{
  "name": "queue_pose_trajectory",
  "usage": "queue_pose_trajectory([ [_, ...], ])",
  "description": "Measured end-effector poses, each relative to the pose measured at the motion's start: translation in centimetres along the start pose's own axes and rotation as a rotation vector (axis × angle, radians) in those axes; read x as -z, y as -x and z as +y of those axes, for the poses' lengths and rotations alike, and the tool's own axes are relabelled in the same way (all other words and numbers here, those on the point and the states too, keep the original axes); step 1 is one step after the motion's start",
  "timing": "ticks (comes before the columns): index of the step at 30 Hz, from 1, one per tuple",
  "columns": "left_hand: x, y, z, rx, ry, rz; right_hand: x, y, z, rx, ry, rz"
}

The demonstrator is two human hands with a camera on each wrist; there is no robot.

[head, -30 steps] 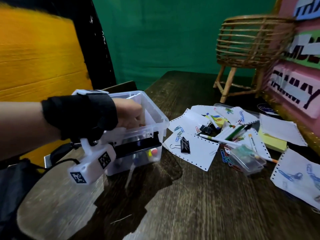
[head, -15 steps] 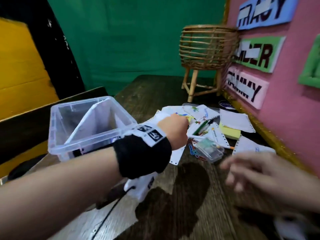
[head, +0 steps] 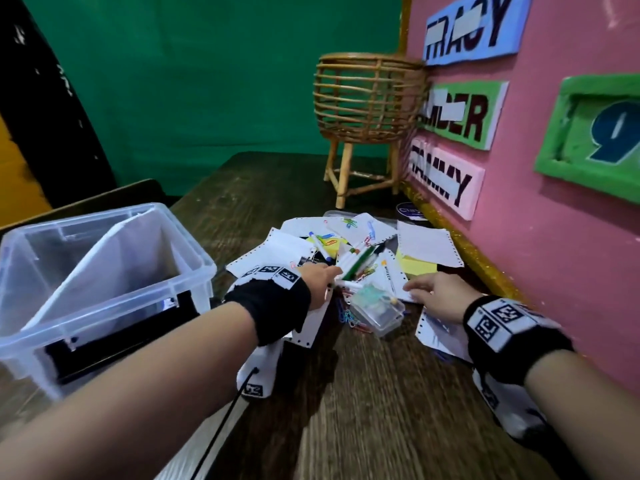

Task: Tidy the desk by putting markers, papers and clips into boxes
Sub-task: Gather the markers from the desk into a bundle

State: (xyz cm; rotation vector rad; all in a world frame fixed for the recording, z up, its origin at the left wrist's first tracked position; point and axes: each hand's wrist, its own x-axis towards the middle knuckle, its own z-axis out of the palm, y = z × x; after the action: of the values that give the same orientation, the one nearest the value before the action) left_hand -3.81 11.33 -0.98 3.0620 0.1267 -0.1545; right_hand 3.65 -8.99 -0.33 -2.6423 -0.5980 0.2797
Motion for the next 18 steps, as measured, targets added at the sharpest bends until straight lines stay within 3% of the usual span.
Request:
queue_pose_trajectory([
  [6,0.4,-1.6,-0.3,0.012,0.030,0.073,-0.9,-0.8,-0.7,-0.002,-0.151,-0.137],
  [13,0.8,-1.1,0.0,0.091,-0.039,0.219,-1.2,-0.8,-1.5,0.030,-0.004,-0.087],
  [18,1.2,-0.9,0.4,0.028,0.107,0.290,-1.5,-0.8,-2.3,0.036,0.144,-0.057],
])
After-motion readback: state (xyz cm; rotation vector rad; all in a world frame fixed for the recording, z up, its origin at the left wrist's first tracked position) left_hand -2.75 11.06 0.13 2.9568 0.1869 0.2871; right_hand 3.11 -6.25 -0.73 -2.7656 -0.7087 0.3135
